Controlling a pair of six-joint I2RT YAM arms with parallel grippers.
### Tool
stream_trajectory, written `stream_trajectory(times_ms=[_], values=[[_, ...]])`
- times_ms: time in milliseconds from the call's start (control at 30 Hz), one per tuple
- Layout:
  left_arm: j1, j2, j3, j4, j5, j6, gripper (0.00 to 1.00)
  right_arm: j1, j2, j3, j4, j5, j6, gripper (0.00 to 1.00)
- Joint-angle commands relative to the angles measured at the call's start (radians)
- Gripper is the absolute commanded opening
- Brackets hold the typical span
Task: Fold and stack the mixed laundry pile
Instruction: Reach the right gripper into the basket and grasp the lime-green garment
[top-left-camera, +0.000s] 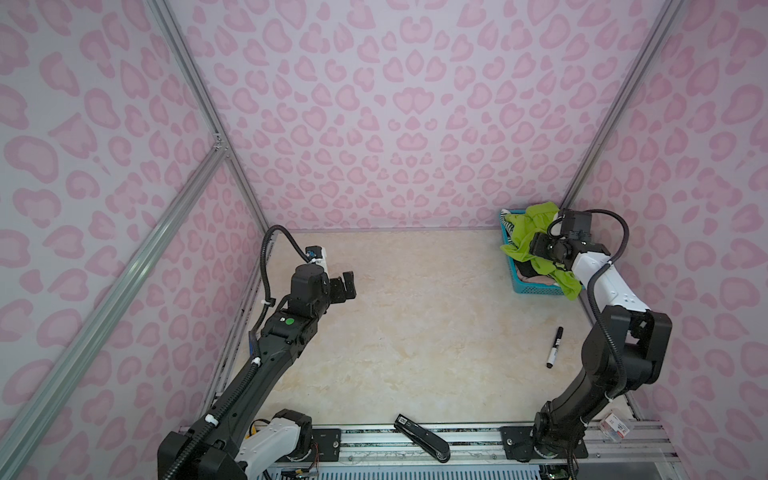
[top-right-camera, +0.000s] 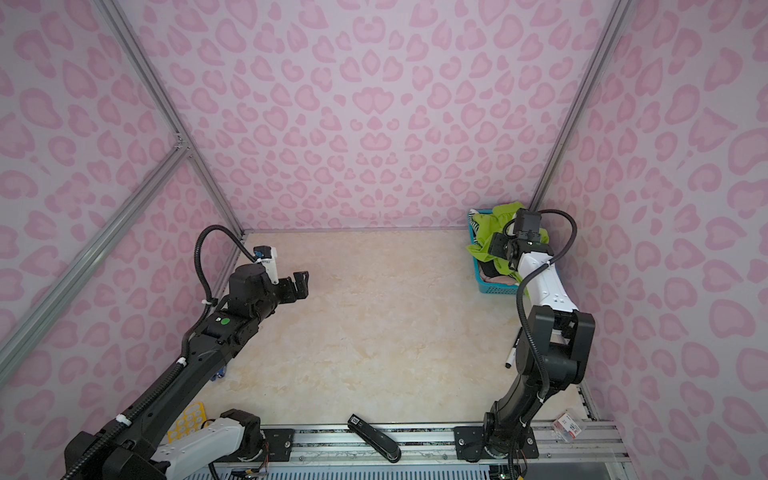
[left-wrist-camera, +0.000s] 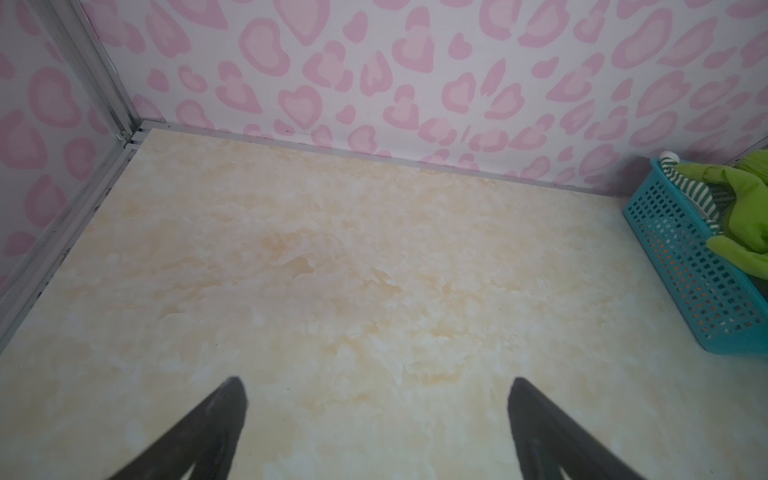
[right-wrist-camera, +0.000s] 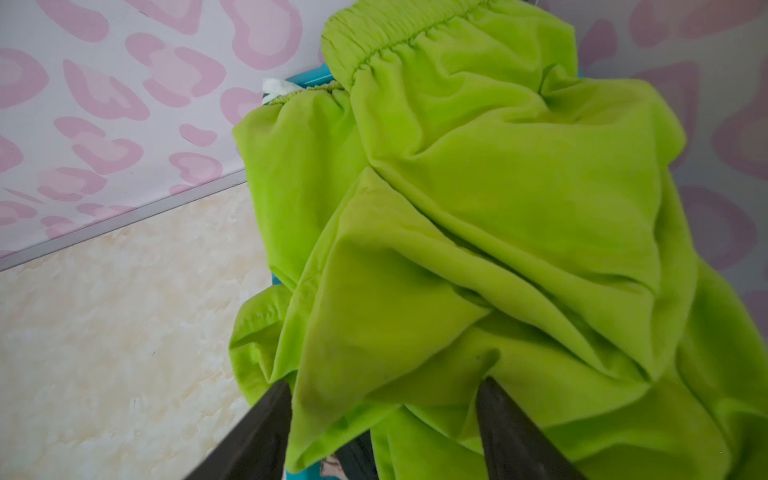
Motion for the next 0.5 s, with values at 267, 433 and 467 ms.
stream_trajectory(times_ms=[267, 433, 467], values=[[-0.01, -0.049, -0.034, -0.083, -0.028, -0.049, 0.98, 0.002, 0.098, 0.046, -0.024, -0.056, 0.033, 0.21], [-0.01, -0.047, -0.03, -0.114, -0.073, -0.075, 0.97, 0.03, -0.009, 0.045, -0.041, -0.05, 0.007, 0.07], [-0.01, -0.047, -0.03, -0.114, -0.075, -0.078, 0.97, 0.042, -0.039, 0.045, -0.045, -0.046, -0.005, 0.05]])
